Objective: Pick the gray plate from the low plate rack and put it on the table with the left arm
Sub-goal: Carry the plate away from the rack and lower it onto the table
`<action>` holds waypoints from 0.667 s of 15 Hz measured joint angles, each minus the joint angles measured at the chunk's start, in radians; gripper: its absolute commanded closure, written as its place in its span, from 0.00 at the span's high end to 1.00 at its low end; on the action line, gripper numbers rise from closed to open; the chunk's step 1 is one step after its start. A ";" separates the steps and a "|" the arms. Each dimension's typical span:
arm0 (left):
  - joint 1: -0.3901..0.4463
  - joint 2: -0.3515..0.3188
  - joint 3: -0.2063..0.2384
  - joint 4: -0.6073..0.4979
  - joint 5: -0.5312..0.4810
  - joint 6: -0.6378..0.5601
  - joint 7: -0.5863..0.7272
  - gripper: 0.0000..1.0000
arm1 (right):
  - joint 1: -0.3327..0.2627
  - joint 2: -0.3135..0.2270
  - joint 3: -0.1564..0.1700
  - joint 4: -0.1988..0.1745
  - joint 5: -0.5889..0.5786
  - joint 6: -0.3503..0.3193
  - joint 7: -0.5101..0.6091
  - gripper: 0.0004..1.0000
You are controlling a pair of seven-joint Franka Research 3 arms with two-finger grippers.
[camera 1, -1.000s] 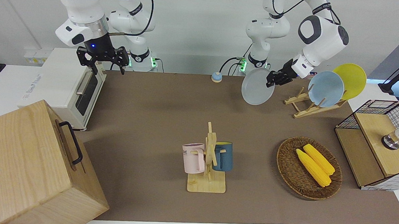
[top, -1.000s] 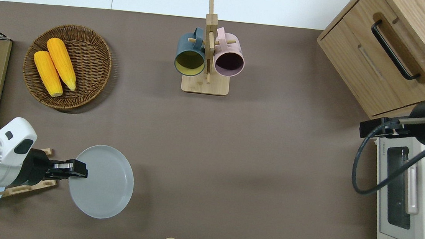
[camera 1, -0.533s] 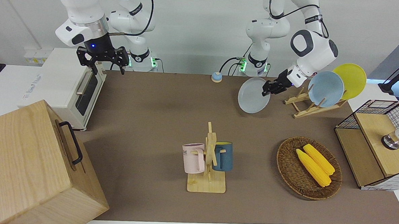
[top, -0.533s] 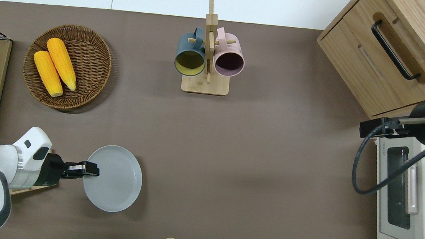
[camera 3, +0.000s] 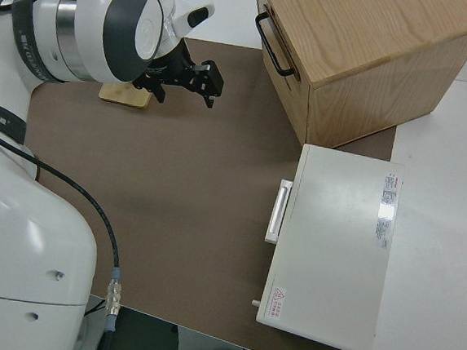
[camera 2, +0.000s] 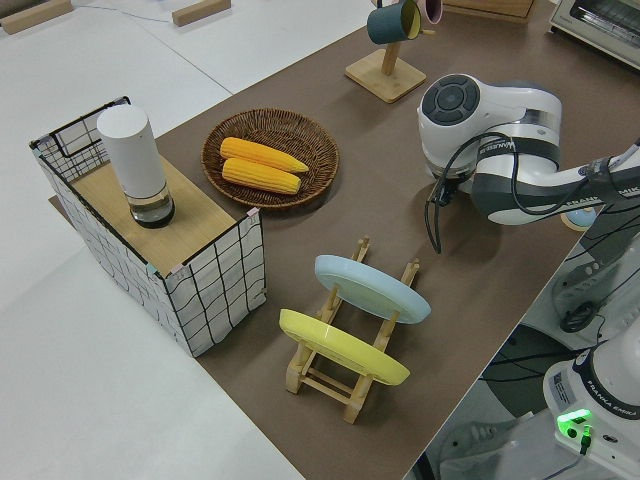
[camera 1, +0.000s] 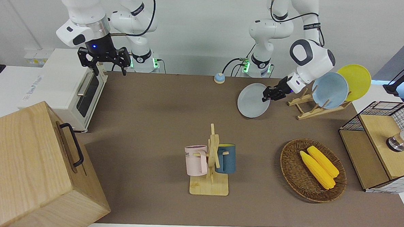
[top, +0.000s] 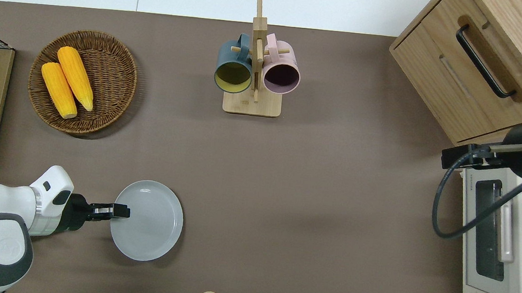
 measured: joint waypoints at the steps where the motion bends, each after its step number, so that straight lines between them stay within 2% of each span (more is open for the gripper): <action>1: -0.007 0.000 0.000 -0.001 0.000 0.009 0.001 0.00 | 0.000 0.000 0.000 0.000 0.000 0.000 0.000 0.98; 4: -0.042 0.002 -0.010 -0.006 0.000 0.053 0.001 0.00 | 0.000 0.000 0.000 0.000 0.000 0.000 0.000 0.98; 8: -0.054 0.010 -0.077 -0.017 -0.001 0.132 -0.040 0.00 | 0.000 0.000 0.000 0.000 0.000 0.000 0.000 0.98; 10: -0.054 0.013 -0.091 -0.018 -0.001 0.144 -0.049 0.00 | 0.000 0.000 0.000 0.000 0.000 0.000 0.000 0.98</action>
